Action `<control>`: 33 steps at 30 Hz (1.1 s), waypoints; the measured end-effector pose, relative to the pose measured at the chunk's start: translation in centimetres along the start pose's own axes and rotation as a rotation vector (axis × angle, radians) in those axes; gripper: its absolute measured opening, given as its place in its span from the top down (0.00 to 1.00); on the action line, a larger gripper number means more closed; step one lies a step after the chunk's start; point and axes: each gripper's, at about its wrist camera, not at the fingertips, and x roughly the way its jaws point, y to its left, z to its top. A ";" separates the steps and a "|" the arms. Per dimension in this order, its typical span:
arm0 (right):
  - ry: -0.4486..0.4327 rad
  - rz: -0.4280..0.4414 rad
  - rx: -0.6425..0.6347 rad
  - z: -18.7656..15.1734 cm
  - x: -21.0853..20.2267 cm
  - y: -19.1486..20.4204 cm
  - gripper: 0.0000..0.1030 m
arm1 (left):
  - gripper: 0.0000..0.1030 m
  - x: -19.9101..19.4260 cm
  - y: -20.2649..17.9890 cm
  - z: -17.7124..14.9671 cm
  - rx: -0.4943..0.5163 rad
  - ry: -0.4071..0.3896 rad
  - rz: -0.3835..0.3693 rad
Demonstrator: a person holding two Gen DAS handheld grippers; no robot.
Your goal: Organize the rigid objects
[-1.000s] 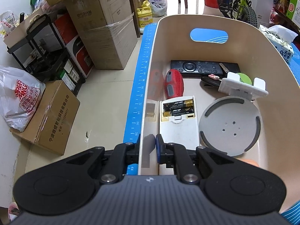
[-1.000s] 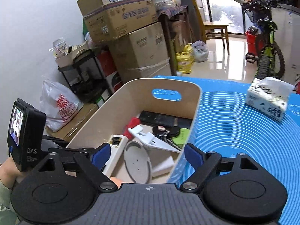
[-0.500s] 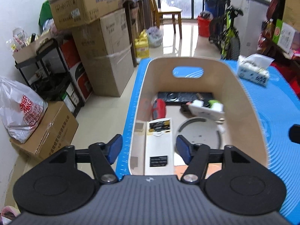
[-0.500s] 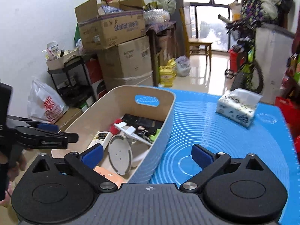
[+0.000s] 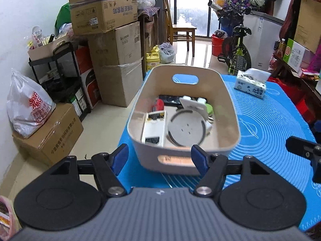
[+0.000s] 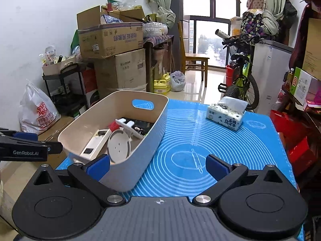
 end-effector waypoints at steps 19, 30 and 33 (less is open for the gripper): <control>-0.029 -0.100 -0.066 -6.4 -8.5 -0.6 0.02 | 0.33 -7.4 -3.8 -6.3 0.056 -0.062 -0.060; -0.047 -0.112 -0.032 -9.3 -12.5 -2.1 0.02 | 0.33 -10.0 -5.2 -9.0 0.061 -0.084 -0.079; -0.038 -0.120 -0.025 -10.2 -13.1 -2.6 0.02 | 0.33 -10.4 -5.3 -9.6 0.061 -0.082 -0.080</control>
